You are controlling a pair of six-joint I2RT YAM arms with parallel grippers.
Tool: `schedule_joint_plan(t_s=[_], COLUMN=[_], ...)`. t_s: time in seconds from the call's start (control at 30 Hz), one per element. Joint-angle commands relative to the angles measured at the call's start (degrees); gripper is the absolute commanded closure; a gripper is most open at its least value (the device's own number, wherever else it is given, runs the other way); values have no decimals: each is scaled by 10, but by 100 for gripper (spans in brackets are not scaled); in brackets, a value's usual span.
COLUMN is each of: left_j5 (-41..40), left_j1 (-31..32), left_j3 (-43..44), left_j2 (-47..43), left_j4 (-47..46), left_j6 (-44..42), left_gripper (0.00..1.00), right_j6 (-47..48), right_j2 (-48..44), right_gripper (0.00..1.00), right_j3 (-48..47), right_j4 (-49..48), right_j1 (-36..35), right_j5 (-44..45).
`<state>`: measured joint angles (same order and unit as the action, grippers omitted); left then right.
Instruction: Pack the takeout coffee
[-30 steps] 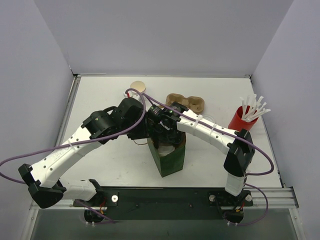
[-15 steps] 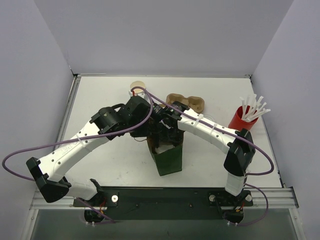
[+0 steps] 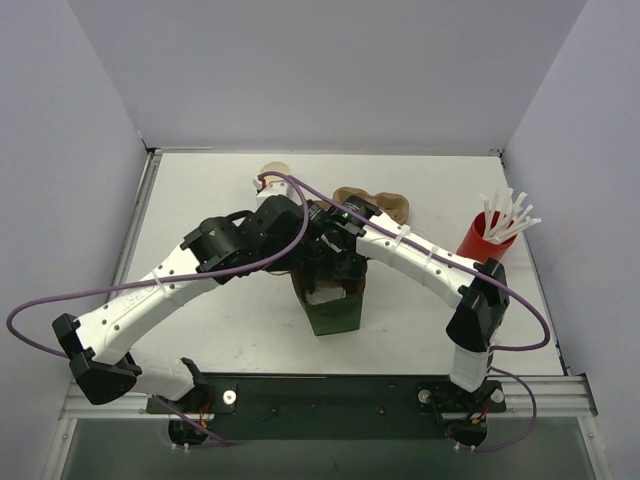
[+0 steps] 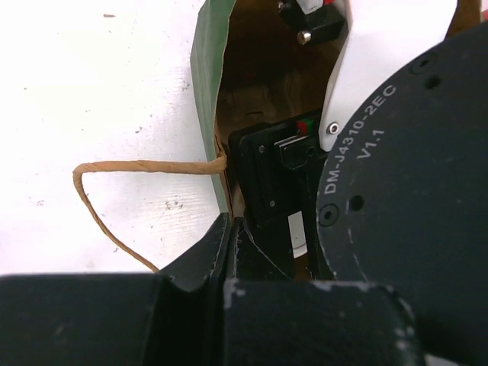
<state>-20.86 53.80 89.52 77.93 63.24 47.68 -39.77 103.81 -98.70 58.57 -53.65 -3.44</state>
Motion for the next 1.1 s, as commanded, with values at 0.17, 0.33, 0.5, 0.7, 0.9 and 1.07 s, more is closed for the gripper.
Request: schedule_joint_plan(t_s=[0.17,0.33,0.5,0.7,0.9,1.07], left_j5=[-59,-52,-48,-55,-59,-56], left_j1=[14,13,12,13,1,-3], left_j3=[8,13,3,0,-4,-6], left_j2=[-20,-12,-16,-26,-37,-36], left_j4=[-63,-58,-62,-65,-51,-29], left_j6=[53,63,76,78,73,74], left_gripper=[100,100,100,100,100,100], right_j6=[13,19,20,29,32,36], right_j2=[1,4,2,0,-11,-16], right_gripper=[69,69,69,69,69,69], right_j3=[-38,-50,-49,-61,-49,-68], right_j4=[61,71,74,74,74,69], right_j1=[-8,-10,-11,-15,-12,-5], right_j5=[16,9,11,12,26,32])
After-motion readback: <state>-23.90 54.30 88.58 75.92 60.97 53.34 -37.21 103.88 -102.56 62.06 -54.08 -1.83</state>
